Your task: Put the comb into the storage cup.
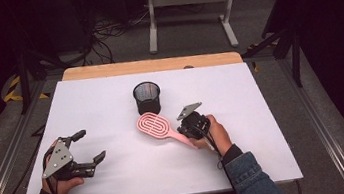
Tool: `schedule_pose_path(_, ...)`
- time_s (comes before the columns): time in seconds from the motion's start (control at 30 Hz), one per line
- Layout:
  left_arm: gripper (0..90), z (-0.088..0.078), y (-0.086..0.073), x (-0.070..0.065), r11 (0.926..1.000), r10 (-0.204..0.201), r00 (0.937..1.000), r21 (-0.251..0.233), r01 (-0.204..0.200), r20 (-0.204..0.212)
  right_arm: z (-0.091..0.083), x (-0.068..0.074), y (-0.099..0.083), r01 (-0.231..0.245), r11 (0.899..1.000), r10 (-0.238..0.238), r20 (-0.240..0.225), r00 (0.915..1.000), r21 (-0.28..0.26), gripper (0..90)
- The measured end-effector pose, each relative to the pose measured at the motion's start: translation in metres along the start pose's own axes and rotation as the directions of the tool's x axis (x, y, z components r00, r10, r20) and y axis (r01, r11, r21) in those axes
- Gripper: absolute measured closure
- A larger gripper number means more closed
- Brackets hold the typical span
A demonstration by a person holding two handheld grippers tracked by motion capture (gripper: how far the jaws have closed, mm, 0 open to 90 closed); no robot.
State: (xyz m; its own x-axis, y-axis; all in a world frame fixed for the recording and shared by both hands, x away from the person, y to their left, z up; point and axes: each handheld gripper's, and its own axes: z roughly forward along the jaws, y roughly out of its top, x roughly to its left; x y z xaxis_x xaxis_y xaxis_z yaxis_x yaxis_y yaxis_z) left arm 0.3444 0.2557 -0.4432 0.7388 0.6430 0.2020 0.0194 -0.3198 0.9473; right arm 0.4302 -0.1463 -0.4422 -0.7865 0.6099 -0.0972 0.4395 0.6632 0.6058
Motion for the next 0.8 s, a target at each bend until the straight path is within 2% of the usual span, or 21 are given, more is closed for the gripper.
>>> schedule_pose_path(0.8, 9.5, 0.0006, -0.0004, -0.0003, 1.0000, -0.007, 1.0000, 0.006, 0.007, 0.005, -0.0067, 0.0046, -0.0076, 0.027, 0.999, -0.027, 0.012, 0.9996, 0.026, 90.0)
